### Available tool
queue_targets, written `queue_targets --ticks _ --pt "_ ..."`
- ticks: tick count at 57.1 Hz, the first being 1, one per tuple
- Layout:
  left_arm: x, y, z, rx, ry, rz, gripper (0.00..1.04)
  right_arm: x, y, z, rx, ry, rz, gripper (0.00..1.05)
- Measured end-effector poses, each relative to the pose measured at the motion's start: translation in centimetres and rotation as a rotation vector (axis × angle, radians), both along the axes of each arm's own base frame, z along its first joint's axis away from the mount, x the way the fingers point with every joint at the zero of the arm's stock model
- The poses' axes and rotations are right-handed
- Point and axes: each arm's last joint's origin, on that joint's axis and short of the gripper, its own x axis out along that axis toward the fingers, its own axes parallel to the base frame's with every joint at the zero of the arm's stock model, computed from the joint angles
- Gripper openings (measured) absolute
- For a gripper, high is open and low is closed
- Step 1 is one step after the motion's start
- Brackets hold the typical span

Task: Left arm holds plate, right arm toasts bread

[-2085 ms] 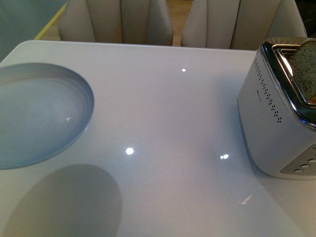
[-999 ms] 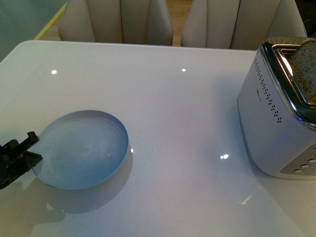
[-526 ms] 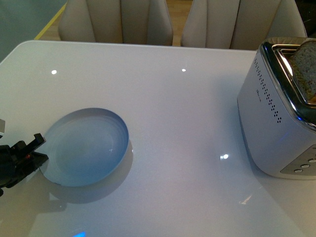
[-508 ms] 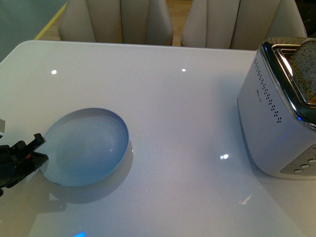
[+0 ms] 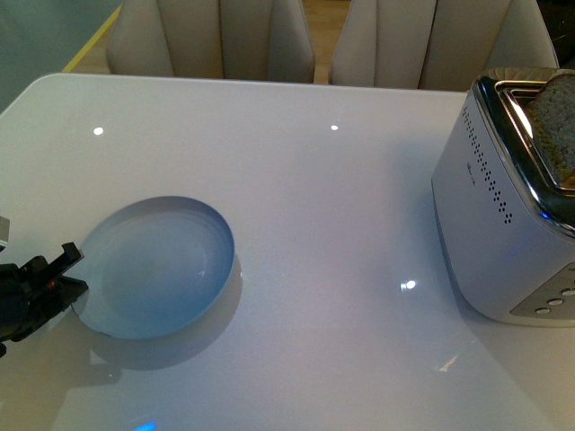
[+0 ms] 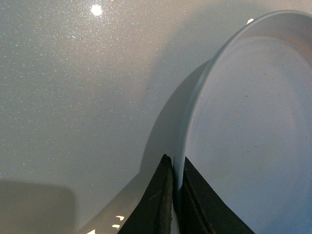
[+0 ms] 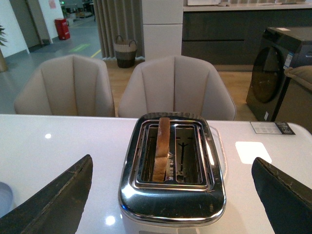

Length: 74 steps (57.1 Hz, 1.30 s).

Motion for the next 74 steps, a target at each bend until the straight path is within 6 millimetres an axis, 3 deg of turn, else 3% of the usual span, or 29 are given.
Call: queue_targets --ticks 35,67,71,74 --pt "0.0 0.0 0.0 0.0 0.0 0.0 0.04 0.0 0.0 0.0 0.0 0.0 0.0 0.96" --pt "0.4 0.01 0.47 -0.001 -0.031 -0.018 0.89 0.0 0.0 0.0 0.0 0.0 0.0 0.96" --pt "0.52 0.03 0.6 0.003 -0.039 -0.021 0.98 0.0 0.0 0.0 0.0 0.0 0.0 0.96" --pt "0.54 0.04 0.61 0.007 -0.04 -0.023 0.98 0.0 0.0 0.0 0.0 0.0 0.0 0.96"
